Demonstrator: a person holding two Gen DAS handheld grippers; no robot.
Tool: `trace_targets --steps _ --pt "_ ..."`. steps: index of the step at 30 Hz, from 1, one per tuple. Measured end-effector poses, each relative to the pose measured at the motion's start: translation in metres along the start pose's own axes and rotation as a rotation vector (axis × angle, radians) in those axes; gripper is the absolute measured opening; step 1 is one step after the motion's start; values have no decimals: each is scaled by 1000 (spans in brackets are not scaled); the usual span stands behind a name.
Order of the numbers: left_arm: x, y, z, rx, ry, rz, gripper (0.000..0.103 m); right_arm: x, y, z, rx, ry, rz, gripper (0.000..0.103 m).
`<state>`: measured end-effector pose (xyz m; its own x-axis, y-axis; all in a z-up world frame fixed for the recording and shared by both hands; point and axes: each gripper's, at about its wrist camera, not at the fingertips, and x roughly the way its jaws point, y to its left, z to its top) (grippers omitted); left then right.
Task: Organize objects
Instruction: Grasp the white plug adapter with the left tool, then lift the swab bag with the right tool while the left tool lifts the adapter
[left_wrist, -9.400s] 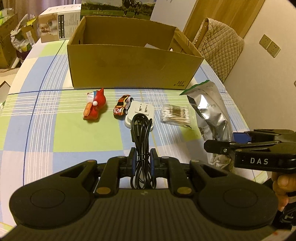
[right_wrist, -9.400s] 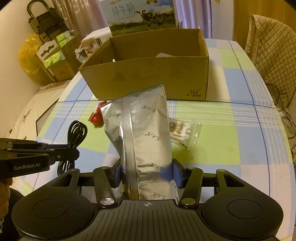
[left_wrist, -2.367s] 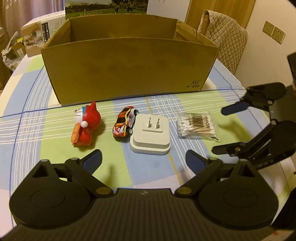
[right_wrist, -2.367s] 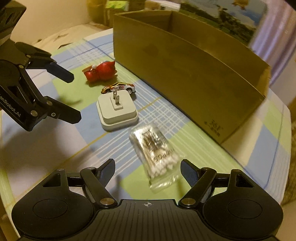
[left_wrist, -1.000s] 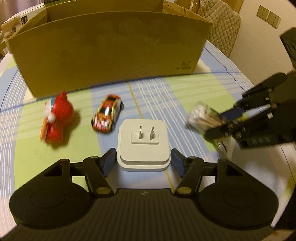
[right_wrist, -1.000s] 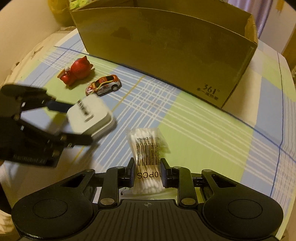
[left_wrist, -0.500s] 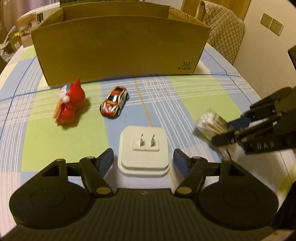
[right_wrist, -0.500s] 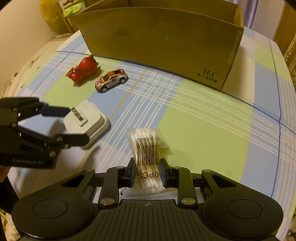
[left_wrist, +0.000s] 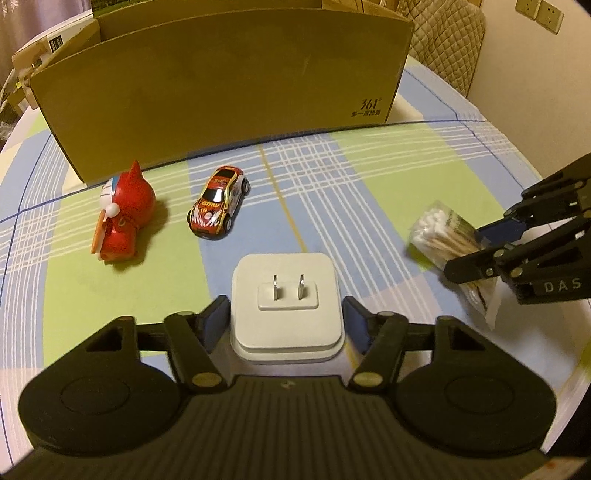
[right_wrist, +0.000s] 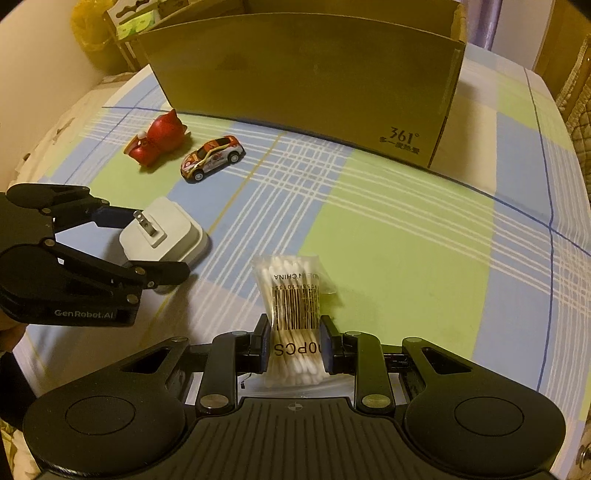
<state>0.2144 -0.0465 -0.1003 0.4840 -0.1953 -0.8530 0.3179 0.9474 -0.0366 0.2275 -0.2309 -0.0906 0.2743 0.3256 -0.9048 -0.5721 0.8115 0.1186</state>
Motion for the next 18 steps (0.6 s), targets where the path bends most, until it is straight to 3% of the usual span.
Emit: trace_targets --steps 18 --pt "-36 10 -7 -92 -23 -12 60 -24 12 -3 83 -58 0 23"
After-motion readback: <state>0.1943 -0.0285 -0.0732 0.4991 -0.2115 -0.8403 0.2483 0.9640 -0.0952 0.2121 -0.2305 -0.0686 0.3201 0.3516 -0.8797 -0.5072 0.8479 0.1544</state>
